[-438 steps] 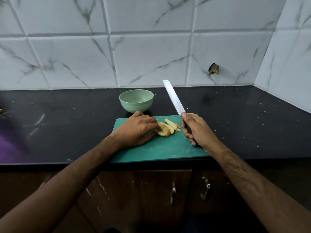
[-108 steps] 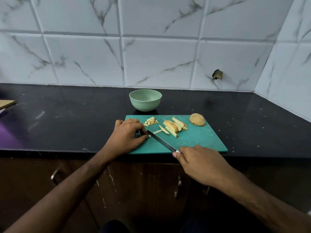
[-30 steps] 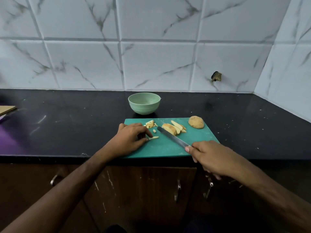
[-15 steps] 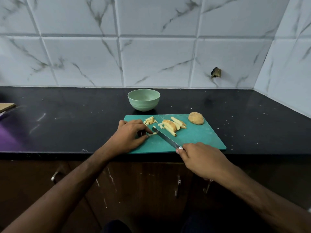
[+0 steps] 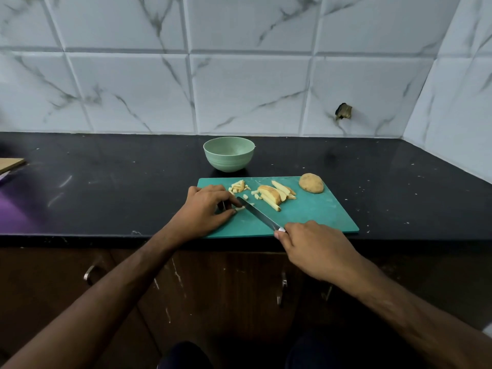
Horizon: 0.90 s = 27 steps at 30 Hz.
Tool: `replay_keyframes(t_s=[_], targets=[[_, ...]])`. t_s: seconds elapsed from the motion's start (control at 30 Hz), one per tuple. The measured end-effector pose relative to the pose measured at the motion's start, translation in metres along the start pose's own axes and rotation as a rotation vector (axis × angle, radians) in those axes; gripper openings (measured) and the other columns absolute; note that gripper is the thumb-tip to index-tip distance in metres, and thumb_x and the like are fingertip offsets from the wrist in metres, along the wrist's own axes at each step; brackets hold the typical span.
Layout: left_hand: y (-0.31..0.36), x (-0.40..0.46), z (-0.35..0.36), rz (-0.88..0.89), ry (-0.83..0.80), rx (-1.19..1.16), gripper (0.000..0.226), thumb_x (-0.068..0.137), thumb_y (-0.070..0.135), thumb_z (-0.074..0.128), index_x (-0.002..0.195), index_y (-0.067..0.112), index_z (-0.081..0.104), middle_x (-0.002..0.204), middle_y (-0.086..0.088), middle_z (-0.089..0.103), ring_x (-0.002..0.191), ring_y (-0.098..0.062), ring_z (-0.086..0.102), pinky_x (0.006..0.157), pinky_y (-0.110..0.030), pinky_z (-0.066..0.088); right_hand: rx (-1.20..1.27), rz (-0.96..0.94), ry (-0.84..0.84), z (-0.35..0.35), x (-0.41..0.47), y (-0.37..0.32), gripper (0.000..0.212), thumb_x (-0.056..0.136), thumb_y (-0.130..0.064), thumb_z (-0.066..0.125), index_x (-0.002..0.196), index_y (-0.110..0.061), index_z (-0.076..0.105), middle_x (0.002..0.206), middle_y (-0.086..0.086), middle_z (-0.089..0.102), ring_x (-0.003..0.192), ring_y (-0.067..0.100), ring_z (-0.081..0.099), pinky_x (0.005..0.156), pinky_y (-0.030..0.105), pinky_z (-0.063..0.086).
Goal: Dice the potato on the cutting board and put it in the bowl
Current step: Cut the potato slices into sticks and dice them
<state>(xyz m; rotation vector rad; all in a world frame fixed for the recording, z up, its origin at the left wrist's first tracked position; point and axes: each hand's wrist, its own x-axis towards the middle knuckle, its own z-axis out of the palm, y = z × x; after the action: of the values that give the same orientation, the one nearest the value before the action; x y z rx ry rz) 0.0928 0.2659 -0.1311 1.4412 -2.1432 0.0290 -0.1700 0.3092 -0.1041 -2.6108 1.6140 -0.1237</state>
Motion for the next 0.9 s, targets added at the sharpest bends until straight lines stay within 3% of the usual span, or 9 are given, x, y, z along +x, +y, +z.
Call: replay_keyframes(t_s=[0.2, 0.37, 0.53, 0.9], targets=[[0.002, -0.002, -0.001, -0.004, 0.013, 0.003, 0.017, 0.093, 0.037, 0.066, 0.110, 0.037, 0.068, 0.095, 0.020, 0.059, 0.097, 0.001, 0.053, 0.095, -0.038, 0.033, 0.011, 0.007, 0.017, -0.003, 0.010, -0.001, 0.040, 0.108, -0.051, 0.027, 0.091, -0.026, 0.053, 0.078, -0.006, 0.056, 0.068, 0.008, 0.054, 0.060, 0.030, 0.040], [0.001, -0.007, -0.001, -0.051, 0.148, 0.010, 0.014, 0.089, 0.042, 0.069, 0.098, 0.037, 0.060, 0.085, 0.020, 0.057, 0.091, 0.002, 0.053, 0.086, -0.033, 0.029, 0.018, -0.004, 0.029, -0.013, 0.003, 0.002, 0.041, 0.108, -0.053, 0.026, 0.083, -0.029, 0.048, 0.075, -0.007, 0.055, 0.065, 0.008, 0.052, 0.056, 0.028, 0.034], [0.002, -0.006, -0.001, -0.067, 0.108, 0.086, 0.009, 0.086, 0.043, 0.068, 0.085, 0.035, 0.063, 0.082, 0.020, 0.055, 0.088, 0.000, 0.050, 0.080, -0.032, 0.023, 0.002, -0.021, 0.022, 0.002, -0.004, -0.003, 0.039, 0.108, -0.052, 0.027, 0.090, -0.028, 0.052, 0.075, -0.007, 0.055, 0.064, 0.007, 0.052, 0.056, 0.027, 0.036], [0.003, -0.006, -0.002, -0.091, 0.118, 0.079, 0.013, 0.086, 0.045, 0.070, 0.083, 0.034, 0.064, 0.080, 0.019, 0.055, 0.088, -0.002, 0.051, 0.081, -0.033, 0.025, 0.010, -0.019, 0.048, -0.009, 0.001, -0.001, 0.041, 0.108, -0.054, 0.026, 0.094, -0.028, 0.054, 0.076, -0.007, 0.056, 0.067, 0.009, 0.054, 0.058, 0.027, 0.039]])
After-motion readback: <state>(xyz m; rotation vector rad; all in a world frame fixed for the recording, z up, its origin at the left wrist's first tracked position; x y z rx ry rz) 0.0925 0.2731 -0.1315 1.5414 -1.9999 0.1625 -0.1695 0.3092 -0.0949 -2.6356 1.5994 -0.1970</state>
